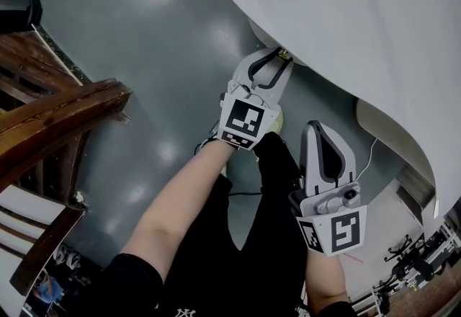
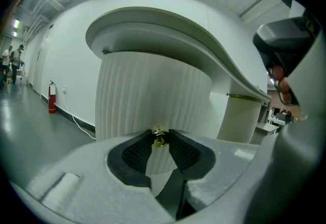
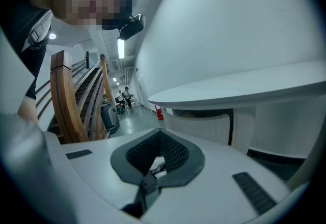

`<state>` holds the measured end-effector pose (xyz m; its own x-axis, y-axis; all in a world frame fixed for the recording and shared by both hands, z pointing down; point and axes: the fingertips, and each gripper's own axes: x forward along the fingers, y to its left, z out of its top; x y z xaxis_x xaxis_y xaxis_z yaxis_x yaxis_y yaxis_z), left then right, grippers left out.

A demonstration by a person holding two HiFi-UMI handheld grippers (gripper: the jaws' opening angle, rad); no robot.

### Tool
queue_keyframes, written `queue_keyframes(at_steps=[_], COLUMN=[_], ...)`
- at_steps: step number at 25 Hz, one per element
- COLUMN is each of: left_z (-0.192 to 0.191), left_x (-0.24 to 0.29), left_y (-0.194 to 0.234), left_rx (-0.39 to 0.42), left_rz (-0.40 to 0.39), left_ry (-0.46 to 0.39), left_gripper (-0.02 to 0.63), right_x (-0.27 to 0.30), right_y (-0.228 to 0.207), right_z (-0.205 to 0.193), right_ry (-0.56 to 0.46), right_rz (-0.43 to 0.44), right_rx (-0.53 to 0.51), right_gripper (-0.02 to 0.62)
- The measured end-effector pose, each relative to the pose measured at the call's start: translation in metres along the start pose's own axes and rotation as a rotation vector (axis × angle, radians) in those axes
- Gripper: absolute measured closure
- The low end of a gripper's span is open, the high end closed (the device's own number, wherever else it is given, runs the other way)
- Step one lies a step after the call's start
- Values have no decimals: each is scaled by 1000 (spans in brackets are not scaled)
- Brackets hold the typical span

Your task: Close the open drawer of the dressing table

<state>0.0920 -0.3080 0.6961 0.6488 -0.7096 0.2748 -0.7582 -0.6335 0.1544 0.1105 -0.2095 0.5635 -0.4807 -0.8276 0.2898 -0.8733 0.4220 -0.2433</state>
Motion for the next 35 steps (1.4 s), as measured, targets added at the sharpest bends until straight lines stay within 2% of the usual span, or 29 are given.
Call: queue_keyframes(at_steps=[11, 23, 29, 35], left_z=[18, 16, 15, 12], left_x=[34, 44, 34, -3], left_y=[2, 11, 8, 5], left_rx=[16, 14, -19, -41], left_rz=[-22, -17, -54, -28], left_ry=[-63, -103, -62, -5], left_gripper=[495, 495, 491, 488], right_x=[6, 15, 12, 2], right_y=[-17, -23, -13, 7], right_z=[2, -4, 0, 17], right_ry=[1, -3, 4, 4], right_rz=[-3, 1, 17, 39], right_rx=[2, 1, 13, 17], right_gripper=[580, 580, 580, 580])
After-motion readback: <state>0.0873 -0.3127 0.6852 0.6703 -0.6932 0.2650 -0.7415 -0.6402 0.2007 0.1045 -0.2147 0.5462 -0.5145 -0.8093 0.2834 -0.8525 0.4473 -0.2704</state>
